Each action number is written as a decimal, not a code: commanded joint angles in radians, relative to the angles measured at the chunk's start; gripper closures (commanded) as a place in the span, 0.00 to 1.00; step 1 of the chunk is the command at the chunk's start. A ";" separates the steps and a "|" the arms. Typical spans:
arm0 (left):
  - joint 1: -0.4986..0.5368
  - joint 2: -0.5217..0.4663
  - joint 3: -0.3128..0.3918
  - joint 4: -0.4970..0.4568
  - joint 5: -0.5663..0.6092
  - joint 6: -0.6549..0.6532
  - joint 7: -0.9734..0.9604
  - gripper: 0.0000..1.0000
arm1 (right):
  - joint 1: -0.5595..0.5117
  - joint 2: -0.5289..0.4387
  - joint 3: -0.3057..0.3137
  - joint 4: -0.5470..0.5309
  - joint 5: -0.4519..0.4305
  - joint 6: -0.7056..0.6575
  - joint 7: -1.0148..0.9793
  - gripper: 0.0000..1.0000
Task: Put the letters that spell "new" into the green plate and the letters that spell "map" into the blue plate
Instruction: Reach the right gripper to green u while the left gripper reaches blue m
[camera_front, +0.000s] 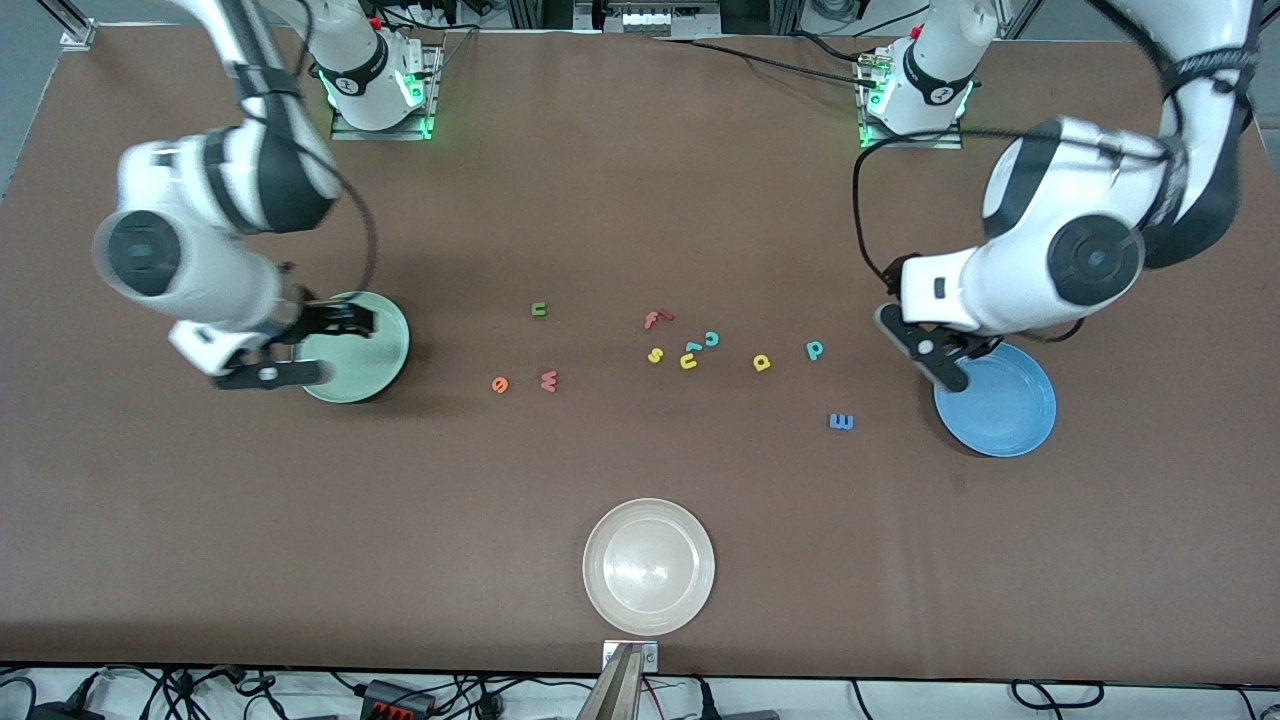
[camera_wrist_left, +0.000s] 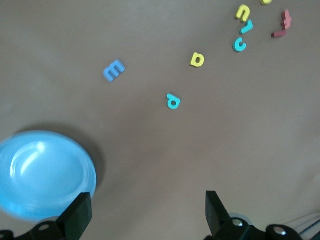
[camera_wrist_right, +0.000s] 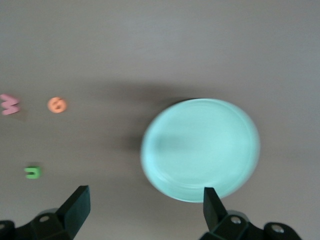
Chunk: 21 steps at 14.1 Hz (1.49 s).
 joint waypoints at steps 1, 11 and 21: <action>-0.035 0.044 -0.003 -0.027 0.073 0.102 0.148 0.00 | 0.136 0.021 -0.006 -0.081 -0.004 0.103 0.165 0.00; -0.055 0.309 -0.001 -0.047 0.256 0.515 0.528 0.00 | 0.310 0.193 -0.001 -0.110 0.007 0.335 0.361 0.04; -0.057 0.380 0.000 -0.046 0.290 0.631 0.575 0.38 | 0.399 0.285 0.007 -0.116 0.030 0.412 0.504 0.23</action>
